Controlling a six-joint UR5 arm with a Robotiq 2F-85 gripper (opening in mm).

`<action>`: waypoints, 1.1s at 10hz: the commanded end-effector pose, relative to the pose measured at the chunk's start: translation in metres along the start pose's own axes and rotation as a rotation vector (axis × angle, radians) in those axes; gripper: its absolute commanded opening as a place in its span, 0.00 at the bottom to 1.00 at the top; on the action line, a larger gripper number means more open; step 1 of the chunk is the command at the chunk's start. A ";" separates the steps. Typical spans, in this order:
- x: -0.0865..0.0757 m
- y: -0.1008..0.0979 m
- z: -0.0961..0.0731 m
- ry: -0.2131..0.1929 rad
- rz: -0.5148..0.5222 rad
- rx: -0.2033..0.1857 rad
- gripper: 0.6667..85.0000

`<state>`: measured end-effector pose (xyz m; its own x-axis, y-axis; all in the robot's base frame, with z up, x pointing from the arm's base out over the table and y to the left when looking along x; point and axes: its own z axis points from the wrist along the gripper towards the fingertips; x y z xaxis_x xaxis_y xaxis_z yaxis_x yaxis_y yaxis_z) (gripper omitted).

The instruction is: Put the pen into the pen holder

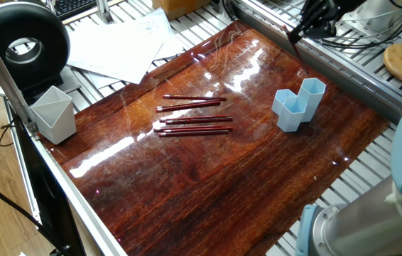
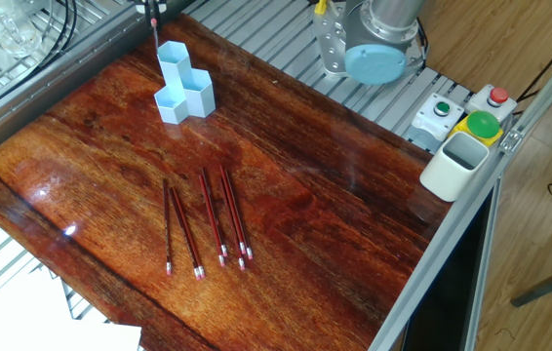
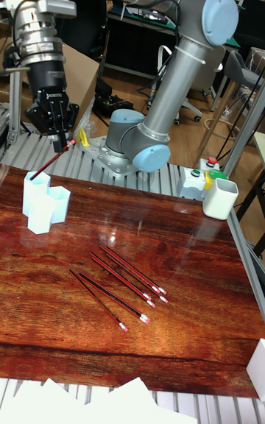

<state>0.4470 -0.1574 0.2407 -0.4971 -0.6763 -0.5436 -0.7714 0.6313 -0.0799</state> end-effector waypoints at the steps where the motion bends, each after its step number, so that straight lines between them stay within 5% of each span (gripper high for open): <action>1: 0.011 -0.004 0.000 -0.002 0.033 0.012 0.00; 7: 0.018 0.000 0.001 -0.004 0.091 -0.010 0.00; 11: 0.013 -0.009 0.000 -0.029 0.162 0.023 0.00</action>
<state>0.4395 -0.1704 0.2285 -0.5845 -0.5962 -0.5504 -0.7082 0.7059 -0.0125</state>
